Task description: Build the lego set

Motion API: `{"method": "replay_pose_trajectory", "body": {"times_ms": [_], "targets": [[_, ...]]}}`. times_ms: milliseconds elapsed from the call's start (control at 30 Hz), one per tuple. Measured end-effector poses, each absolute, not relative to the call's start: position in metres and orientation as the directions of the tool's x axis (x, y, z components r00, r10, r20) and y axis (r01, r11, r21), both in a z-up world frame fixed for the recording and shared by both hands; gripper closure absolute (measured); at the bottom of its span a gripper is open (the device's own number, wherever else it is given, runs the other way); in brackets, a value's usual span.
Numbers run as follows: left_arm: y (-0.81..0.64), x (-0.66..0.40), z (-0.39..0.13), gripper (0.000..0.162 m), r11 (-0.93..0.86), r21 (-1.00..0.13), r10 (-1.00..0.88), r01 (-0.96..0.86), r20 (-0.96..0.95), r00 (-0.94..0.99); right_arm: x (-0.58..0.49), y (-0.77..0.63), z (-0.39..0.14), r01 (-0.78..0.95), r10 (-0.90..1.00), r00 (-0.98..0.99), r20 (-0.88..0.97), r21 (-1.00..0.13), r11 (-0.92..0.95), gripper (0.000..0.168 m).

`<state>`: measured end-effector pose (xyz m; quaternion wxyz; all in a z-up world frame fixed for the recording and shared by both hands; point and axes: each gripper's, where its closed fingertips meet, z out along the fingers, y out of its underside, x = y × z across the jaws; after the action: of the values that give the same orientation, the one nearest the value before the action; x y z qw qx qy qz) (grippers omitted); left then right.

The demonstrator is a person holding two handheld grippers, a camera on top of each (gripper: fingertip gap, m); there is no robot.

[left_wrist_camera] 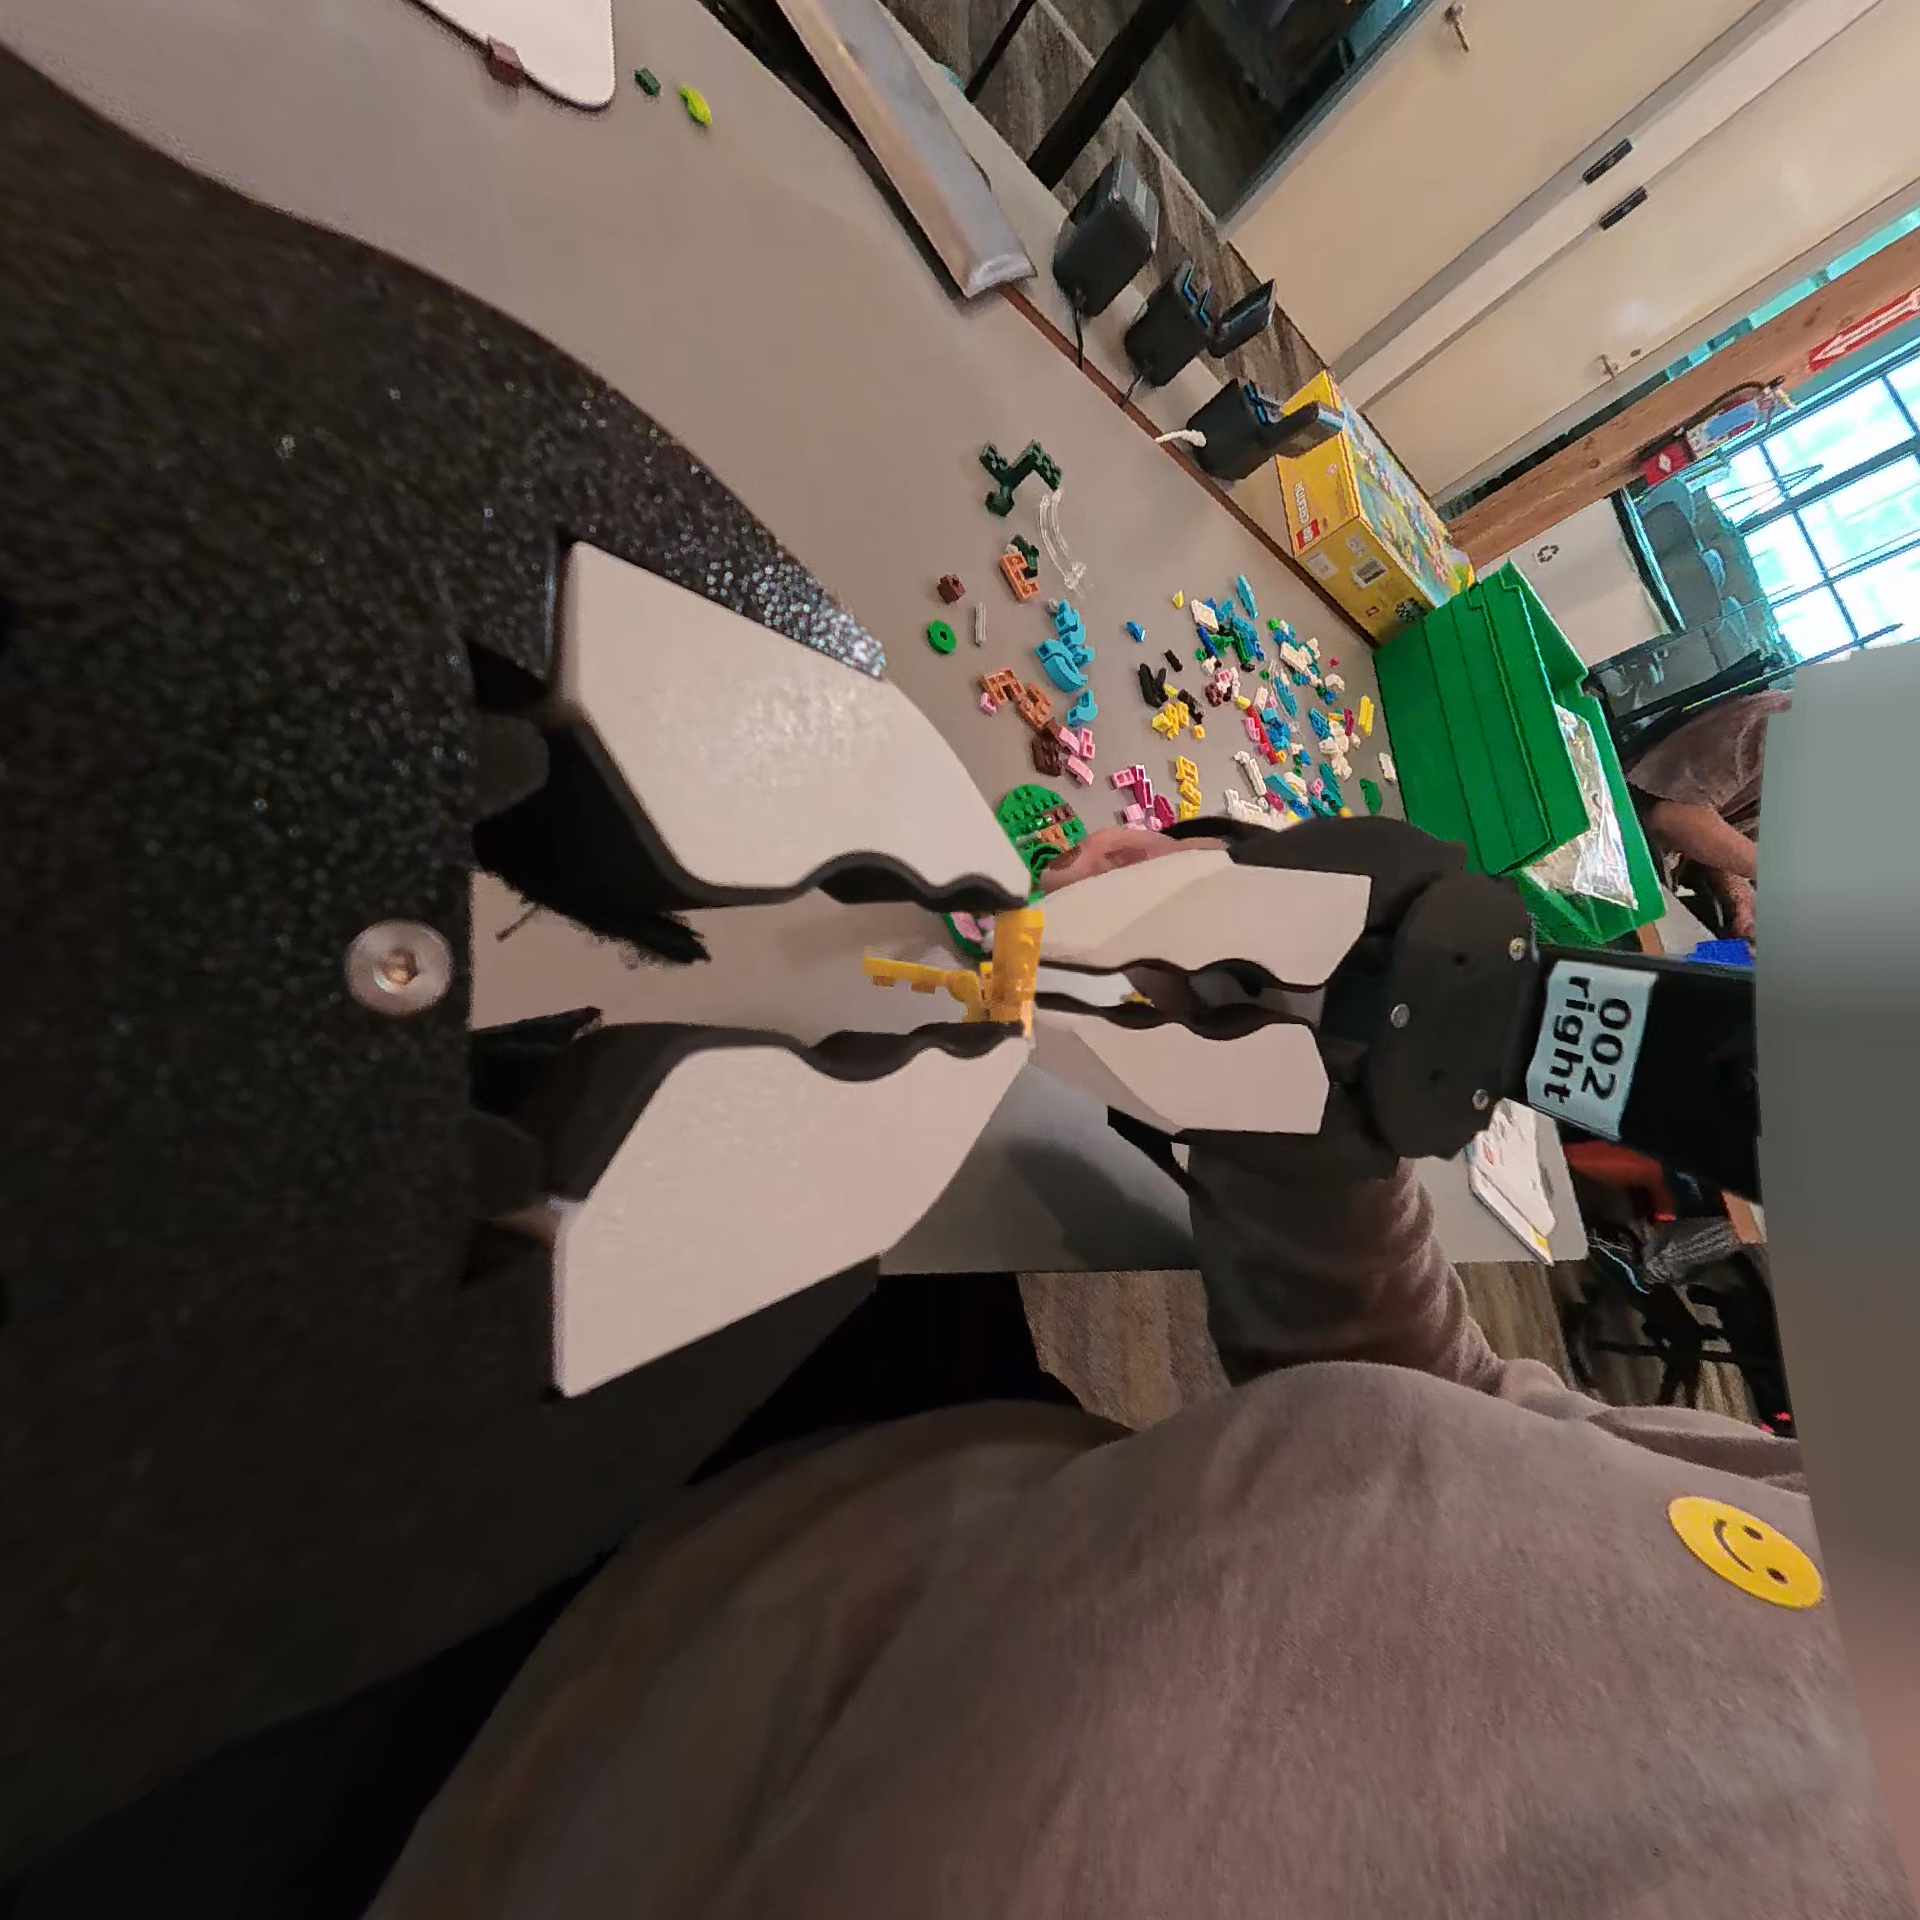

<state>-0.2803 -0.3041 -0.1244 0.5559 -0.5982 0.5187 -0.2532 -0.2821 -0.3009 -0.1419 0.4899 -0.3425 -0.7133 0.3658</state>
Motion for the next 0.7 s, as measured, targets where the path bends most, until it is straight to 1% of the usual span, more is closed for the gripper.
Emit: {"method": "replay_pose_trajectory", "body": {"times_ms": [100,200,267,400,533,633,700], "targets": [[-0.303,-0.281,-0.122,0.150,0.143,-0.943,-0.902,-0.300,-0.249,0.353,-0.283,-0.302,-0.143,0.137,0.839,-0.291,0.460,-0.848,0.513,0.164],[-0.303,-0.281,-0.121,0.151,0.152,-0.946,-0.894,-0.286,-0.255,0.369,-0.285,-0.301,-0.144,0.151,0.841,-0.286,0.460,-0.845,0.513,0.164],[-0.303,-0.281,-0.120,0.152,0.184,-0.936,-0.879,-0.299,-0.293,0.375,-0.286,-0.301,-0.145,0.162,0.845,-0.280,0.455,-0.845,0.509,0.164],[-0.302,-0.282,-0.122,0.157,0.295,-0.876,-0.820,-0.381,-0.437,0.369,-0.289,-0.294,-0.147,0.196,0.870,-0.249,0.426,-0.857,0.476,0.165],[-0.299,-0.283,-0.124,0.157,0.374,-0.798,-0.749,-0.472,-0.560,0.354,-0.291,-0.291,-0.150,0.216,0.901,-0.237,0.364,-0.884,0.414,0.165],[-0.297,-0.284,-0.128,0.157,0.386,-0.770,-0.718,-0.508,-0.597,0.359,-0.292,-0.289,-0.154,0.235,0.911,-0.230,0.342,-0.889,0.393,0.165],[-0.295,-0.285,-0.129,0.156,0.371,-0.780,-0.713,-0.503,-0.587,0.383,-0.292,-0.288,-0.155,0.237,0.910,-0.226,0.347,-0.886,0.397,0.165]]}}
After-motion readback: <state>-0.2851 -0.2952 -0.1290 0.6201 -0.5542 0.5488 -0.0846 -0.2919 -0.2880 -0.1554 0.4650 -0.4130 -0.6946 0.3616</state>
